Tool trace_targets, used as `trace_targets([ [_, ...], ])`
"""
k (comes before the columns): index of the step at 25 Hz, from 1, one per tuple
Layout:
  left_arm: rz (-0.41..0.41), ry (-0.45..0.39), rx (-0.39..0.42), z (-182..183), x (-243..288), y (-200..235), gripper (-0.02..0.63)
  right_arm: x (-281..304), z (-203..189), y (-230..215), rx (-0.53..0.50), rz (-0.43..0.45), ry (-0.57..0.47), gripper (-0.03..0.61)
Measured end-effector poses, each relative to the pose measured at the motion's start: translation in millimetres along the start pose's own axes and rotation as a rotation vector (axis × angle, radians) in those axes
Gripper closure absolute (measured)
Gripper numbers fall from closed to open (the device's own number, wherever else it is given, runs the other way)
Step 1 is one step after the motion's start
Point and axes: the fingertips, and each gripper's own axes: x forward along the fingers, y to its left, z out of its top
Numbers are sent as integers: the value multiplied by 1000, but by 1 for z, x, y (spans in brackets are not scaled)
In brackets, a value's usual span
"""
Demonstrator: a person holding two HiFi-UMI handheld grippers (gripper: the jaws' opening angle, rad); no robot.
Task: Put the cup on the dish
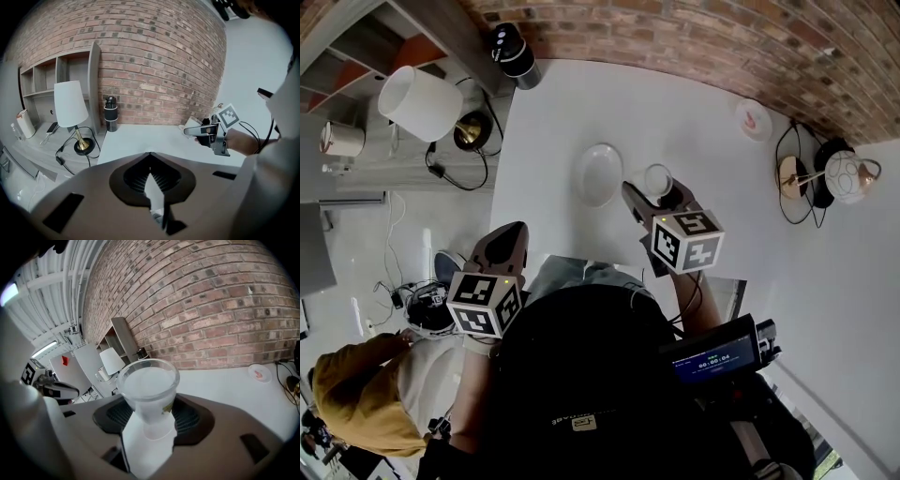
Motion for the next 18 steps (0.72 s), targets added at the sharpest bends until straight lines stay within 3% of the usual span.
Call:
trace_targets([
  [18, 101, 18, -135, -3, 0, 70, 607, 92, -13, -14, -138, -26, 147, 318],
])
